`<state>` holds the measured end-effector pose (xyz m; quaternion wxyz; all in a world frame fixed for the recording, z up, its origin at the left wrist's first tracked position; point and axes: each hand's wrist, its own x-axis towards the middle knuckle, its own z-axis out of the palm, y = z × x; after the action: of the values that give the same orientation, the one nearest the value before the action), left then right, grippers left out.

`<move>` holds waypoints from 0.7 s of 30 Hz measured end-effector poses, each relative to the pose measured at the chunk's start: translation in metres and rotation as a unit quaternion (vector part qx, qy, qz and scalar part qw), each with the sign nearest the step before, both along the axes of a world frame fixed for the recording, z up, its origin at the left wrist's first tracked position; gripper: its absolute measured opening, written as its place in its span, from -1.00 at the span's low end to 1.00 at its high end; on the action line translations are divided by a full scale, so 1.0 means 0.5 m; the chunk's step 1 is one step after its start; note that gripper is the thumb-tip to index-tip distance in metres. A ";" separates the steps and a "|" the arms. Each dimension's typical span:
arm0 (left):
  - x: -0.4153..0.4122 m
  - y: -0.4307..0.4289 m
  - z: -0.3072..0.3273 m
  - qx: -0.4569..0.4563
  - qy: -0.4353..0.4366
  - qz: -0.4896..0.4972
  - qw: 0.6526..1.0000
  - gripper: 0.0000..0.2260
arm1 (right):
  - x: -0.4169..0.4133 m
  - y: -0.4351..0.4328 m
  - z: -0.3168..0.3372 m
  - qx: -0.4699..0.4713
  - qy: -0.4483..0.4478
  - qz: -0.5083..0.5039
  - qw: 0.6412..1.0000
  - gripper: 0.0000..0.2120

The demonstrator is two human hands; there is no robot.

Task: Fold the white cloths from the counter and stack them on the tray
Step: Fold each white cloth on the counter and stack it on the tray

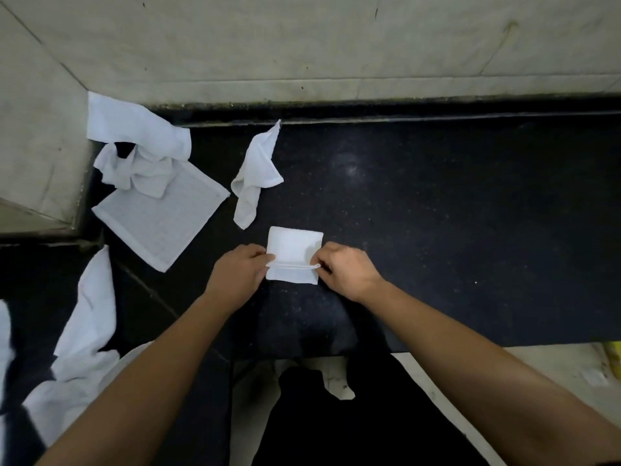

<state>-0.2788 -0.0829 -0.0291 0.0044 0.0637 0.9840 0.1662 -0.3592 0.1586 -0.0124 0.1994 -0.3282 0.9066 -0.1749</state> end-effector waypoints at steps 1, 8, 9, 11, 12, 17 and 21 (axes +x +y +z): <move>0.009 0.000 -0.007 0.000 -0.005 -0.007 1.000 -0.75 | 0.008 0.002 -0.007 0.006 -0.001 0.009 1.000 -0.79; 0.040 -0.003 -0.039 -0.006 -0.044 -0.025 0.999 -0.68 | 0.045 0.006 -0.033 0.039 0.044 0.071 0.996 -0.74; 0.041 -0.004 -0.043 -0.008 -0.046 -0.028 0.999 -0.67 | 0.048 0.006 -0.037 0.040 0.055 0.076 0.995 -0.76; 0.043 -0.004 -0.047 -0.013 -0.050 -0.035 0.998 -0.65 | 0.054 0.008 -0.046 0.036 0.080 0.086 0.992 -0.80; 0.046 -0.004 -0.048 -0.016 -0.052 -0.037 0.998 -0.64 | 0.056 0.010 -0.050 0.031 0.094 0.090 0.991 -0.82; 0.063 -0.009 -0.056 -0.048 -0.052 -0.057 0.996 -0.56 | 0.060 0.025 -0.071 0.024 0.139 0.132 0.981 -0.85; 0.086 -0.012 -0.058 -0.045 -0.036 -0.048 0.997 -0.62 | 0.067 0.036 -0.065 0.001 0.143 0.119 0.983 -0.72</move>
<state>-0.2360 -0.0890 -0.0582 0.0511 0.1047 0.9855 0.1235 -0.3256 0.1764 -0.0448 0.0878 -0.4551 0.8804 -0.0999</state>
